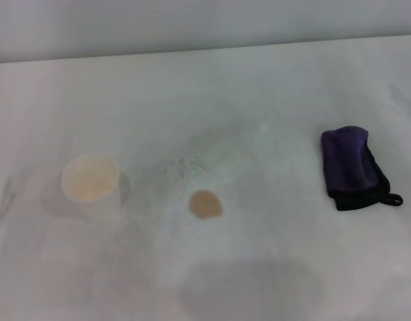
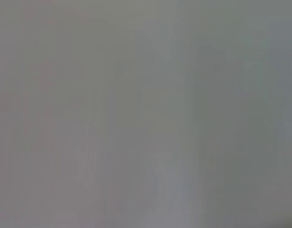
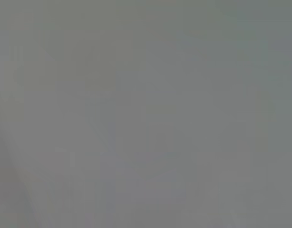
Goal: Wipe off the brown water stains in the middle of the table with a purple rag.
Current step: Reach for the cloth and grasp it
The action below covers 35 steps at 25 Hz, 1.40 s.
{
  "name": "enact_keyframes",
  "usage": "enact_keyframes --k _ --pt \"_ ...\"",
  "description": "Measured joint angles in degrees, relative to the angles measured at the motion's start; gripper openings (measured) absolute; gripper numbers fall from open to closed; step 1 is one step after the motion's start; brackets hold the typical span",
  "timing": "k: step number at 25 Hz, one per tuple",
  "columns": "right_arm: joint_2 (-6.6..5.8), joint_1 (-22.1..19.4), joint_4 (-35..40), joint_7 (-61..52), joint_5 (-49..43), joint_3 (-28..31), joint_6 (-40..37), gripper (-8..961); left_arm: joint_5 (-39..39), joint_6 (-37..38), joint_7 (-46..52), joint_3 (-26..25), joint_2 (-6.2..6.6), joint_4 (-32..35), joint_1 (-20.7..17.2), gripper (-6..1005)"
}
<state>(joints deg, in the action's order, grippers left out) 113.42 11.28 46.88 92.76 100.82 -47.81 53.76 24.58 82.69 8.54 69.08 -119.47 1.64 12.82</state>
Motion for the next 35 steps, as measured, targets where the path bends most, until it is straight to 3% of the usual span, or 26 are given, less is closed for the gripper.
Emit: enact_keyframes --k 7,9,13,17,26,35 --pt "-1.34 -0.69 22.82 -36.65 -30.60 0.04 10.13 841 -5.14 0.10 -0.05 0.00 -0.02 0.18 2.06 852" --pt "-1.04 0.70 28.16 -44.19 -39.21 -0.16 14.87 840 -6.28 0.03 -0.03 0.00 0.05 0.20 2.59 852" --pt "0.75 5.73 33.91 -54.05 -53.97 -0.49 24.81 837 -7.27 -0.04 -0.11 -0.01 0.24 0.21 3.31 852" --pt "1.38 10.62 34.43 -60.96 -62.12 -4.66 30.71 834 -7.88 0.06 -0.28 0.00 0.24 0.34 3.68 852" --pt "1.79 17.25 30.09 -71.95 -72.49 -16.41 34.83 827 -9.09 -0.21 -0.32 0.00 0.34 0.38 4.17 851" --pt "1.88 22.14 20.94 -74.09 -78.17 -18.99 32.96 820 -9.36 -0.47 -0.36 0.00 0.40 0.82 4.47 851"
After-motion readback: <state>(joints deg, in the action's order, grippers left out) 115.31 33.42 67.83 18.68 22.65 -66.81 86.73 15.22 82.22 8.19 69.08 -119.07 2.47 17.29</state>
